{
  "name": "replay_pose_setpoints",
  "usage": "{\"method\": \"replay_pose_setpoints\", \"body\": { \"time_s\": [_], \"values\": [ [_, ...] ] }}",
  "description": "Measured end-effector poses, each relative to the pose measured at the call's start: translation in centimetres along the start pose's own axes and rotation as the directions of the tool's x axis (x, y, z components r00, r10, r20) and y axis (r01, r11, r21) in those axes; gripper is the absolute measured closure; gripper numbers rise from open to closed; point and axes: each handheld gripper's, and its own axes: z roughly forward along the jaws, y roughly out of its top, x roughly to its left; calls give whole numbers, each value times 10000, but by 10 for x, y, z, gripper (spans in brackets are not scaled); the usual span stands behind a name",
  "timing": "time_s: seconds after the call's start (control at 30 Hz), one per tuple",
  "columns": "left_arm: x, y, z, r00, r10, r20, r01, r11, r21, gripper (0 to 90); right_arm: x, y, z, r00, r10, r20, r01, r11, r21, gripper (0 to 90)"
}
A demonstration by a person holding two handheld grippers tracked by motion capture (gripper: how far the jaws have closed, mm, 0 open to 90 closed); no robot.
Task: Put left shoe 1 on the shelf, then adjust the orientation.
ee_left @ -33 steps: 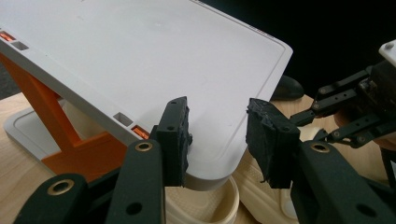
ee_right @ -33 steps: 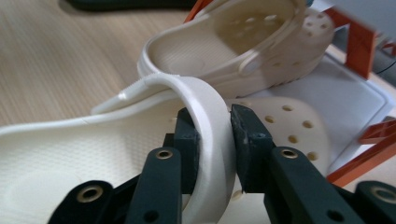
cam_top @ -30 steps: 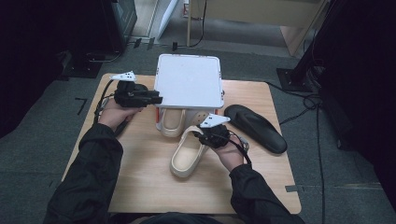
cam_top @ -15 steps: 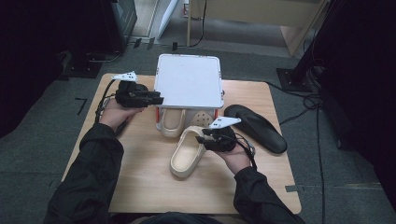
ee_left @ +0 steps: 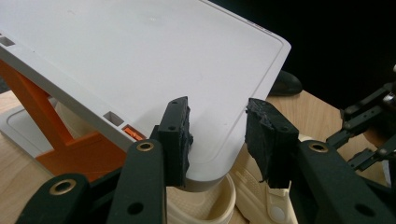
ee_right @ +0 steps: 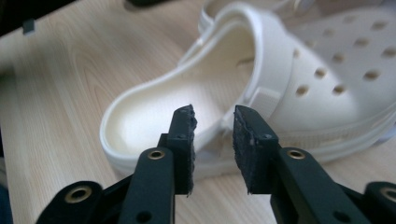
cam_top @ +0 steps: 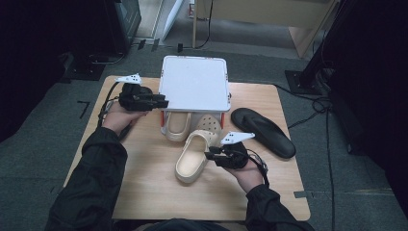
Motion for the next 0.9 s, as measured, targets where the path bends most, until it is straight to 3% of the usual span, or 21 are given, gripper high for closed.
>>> {"method": "replay_pose_setpoints", "body": {
  "time_s": [0.3,0.53,0.67,0.8,0.9],
  "values": [
    [1,0,0,10000,2,35,-2,10000,-17,603,4,0,7,9991,310,-298,-315,9993,-188,733],
    [0,0,0,10000,4,17,-4,10000,-7,604,14,-2,20,9980,163,-613,-148,9996,252,745],
    [0,0,0,10000,21,15,-21,10000,-6,604,14,-3,21,9989,-28,-464,46,9993,382,786],
    [1,0,0,10000,11,21,-11,10000,-19,604,10,-3,18,9994,72,-352,-58,9992,398,794],
    [0,0,0,10000,19,12,-19,10000,-12,604,9,-2,14,9995,217,-226,-213,9996,204,724]
  ]
}}
